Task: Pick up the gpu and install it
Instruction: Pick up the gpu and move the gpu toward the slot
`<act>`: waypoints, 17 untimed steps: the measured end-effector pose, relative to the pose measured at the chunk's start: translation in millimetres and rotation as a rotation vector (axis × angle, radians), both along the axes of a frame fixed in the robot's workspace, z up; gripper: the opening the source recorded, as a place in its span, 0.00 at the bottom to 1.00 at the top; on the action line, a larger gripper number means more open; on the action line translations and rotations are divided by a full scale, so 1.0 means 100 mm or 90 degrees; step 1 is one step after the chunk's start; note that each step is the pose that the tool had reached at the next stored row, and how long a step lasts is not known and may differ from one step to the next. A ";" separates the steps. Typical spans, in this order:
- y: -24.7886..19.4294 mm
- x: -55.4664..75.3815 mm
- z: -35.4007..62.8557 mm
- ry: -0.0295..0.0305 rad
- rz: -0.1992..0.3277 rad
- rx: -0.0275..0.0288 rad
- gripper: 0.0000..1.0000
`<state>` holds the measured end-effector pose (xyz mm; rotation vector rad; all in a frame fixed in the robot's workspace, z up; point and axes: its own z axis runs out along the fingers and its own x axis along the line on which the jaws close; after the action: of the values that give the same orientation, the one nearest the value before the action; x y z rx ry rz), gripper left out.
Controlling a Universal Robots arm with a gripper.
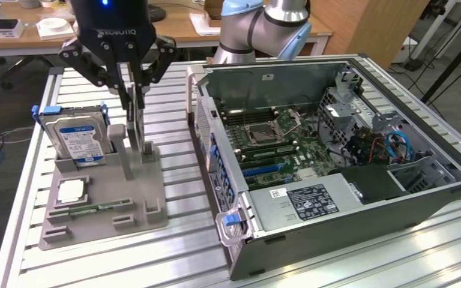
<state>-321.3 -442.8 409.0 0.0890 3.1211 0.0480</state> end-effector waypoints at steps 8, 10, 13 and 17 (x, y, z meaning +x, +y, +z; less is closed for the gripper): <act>0.000 0.00 0.096 -0.0001 0.000 -0.0002 0.26; 0.000 0.00 0.096 -0.0001 0.000 -0.0002 0.26; 0.000 0.00 0.097 0.0000 0.000 -0.0003 0.26; 0.000 0.02 0.097 0.0000 0.000 -0.0003 0.26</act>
<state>-318.9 -442.7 418.7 0.0890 3.1211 0.0474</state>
